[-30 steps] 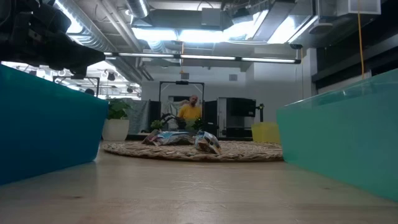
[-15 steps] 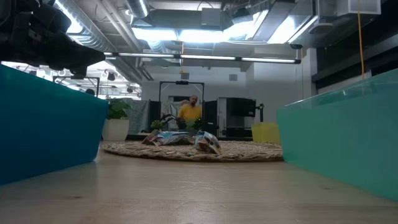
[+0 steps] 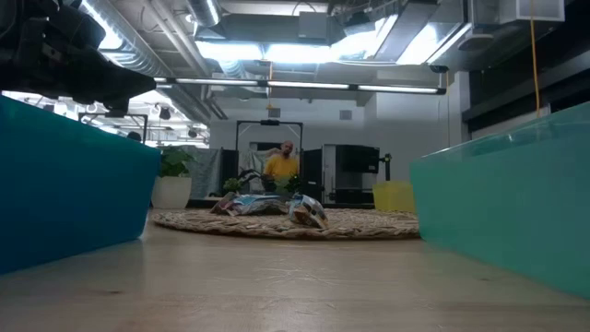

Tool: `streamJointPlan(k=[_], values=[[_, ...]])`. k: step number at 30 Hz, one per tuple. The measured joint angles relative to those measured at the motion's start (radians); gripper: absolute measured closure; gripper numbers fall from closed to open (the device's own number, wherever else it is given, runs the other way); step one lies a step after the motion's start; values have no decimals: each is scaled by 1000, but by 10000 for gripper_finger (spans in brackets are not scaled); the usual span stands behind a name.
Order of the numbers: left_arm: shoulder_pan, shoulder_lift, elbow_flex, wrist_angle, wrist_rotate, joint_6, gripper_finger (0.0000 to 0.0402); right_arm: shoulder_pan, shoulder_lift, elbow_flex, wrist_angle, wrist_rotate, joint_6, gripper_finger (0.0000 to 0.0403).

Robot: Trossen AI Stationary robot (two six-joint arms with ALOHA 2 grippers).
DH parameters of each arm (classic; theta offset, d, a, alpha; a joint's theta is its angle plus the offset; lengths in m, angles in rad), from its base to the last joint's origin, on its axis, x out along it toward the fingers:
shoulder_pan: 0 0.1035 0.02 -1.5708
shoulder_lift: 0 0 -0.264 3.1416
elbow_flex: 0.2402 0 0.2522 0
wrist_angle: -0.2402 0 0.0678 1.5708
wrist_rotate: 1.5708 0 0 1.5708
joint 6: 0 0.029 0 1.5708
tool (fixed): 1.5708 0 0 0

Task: Pick and place Granola Bars by type
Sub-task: Put the red granola bar into the green bin

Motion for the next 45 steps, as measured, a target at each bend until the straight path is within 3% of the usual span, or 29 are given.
streamJointPlan(k=[15, 24, 45], values=[[0, 0, 0, 0, 0, 0, 375, 5, 0, -214, 188, -26, 46, 346], [0, 0, 0, 0, 0, 0, 374, 5, 0, -354, 392, -55, 49, 346], [0, 0, 0, 0, 0, 0, 377, 5, 0, -378, 396, -69, 48, 345]])
